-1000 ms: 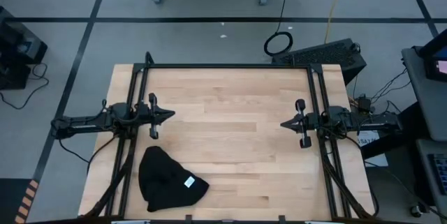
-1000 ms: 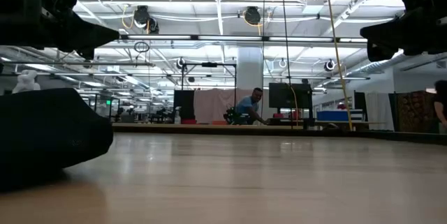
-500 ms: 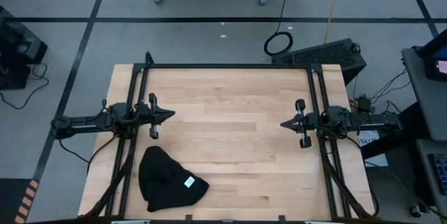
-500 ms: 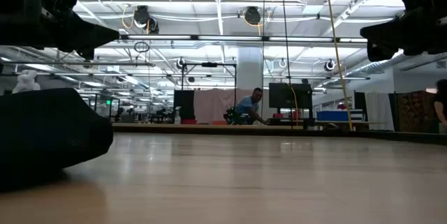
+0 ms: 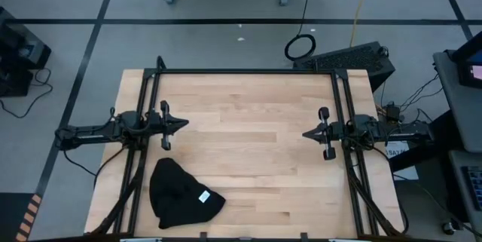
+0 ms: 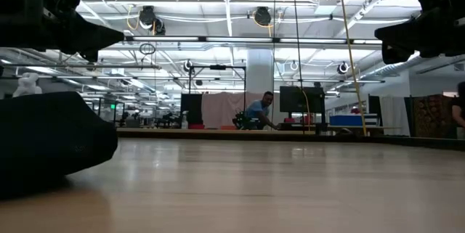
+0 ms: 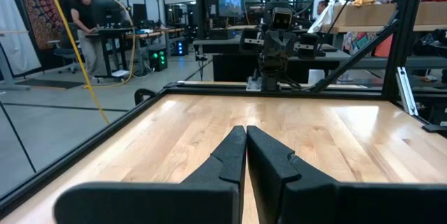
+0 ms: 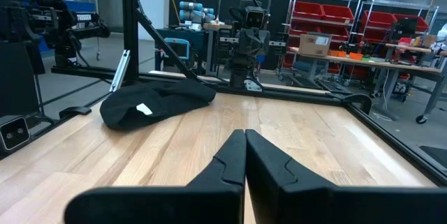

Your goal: Roll towel

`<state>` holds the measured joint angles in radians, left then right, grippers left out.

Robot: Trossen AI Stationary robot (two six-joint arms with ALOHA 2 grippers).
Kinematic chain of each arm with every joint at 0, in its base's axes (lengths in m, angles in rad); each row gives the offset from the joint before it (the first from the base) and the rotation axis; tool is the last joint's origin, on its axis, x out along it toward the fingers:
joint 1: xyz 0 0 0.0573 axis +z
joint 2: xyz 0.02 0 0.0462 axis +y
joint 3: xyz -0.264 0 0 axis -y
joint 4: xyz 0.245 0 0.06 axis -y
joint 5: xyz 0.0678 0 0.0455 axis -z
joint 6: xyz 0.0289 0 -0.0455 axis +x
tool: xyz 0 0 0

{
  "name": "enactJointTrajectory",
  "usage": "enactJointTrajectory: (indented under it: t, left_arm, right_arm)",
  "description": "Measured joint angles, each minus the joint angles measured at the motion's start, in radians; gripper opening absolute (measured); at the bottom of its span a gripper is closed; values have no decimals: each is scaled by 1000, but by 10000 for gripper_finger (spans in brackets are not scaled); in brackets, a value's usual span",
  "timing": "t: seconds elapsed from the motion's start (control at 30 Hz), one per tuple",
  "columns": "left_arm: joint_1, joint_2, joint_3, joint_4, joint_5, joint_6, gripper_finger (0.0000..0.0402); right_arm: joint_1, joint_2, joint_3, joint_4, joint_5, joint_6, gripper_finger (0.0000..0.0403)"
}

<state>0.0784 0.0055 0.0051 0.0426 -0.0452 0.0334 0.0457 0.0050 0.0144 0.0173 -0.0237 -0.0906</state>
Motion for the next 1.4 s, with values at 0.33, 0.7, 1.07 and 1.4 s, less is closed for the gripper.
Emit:
enactJointTrajectory:
  t: [0.33, 0.7, 1.07, 1.4]
  left_arm:
    - [0, 0, 0, 0, 0, 0, 22]
    - [0, 0, 0, 0, 0, 0, 22]
    - [0, 0, 0, 0, 0, 0, 22]
    - [0, 0, 0, 0, 5, -52, 22]
  right_arm:
    - [0, 0, 0, 0, 0, 0, 0]
    - [0, 0, 0, 0, 0, 0, 0]
    - [0, 0, 0, 10, 0, 0, 0]
    - [0, 0, 0, 15, 0, 0, 0]
